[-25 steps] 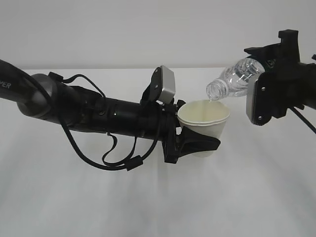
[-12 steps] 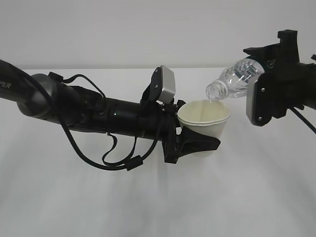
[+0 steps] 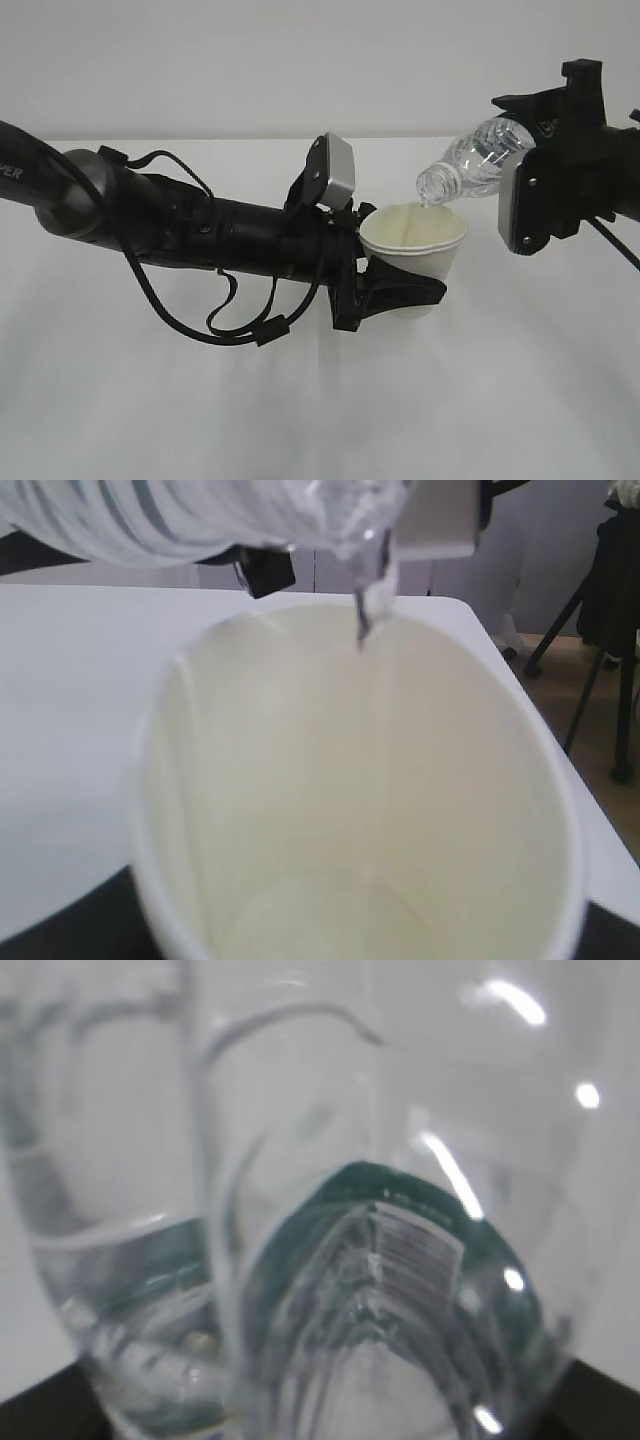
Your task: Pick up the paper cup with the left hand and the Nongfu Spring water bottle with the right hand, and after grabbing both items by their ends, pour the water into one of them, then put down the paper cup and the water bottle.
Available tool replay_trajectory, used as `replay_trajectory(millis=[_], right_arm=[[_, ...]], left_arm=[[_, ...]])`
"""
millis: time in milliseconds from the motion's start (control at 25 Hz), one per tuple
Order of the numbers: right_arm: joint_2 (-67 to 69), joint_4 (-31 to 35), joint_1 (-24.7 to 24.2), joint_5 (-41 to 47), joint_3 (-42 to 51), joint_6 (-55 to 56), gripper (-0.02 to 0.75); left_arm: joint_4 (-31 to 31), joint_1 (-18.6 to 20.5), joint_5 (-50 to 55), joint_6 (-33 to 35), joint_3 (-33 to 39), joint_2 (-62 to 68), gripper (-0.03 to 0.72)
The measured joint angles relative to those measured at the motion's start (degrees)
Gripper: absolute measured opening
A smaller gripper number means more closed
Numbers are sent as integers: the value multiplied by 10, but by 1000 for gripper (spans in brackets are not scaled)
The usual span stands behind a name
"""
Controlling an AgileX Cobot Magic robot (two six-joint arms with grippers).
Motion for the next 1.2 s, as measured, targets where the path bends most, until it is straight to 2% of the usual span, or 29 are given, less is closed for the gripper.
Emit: replay_trajectory(millis=[1200], right_arm=[[0, -4, 0, -8, 0, -9, 501]], left_arm=[[8, -11, -1, 0, 0, 0, 435]])
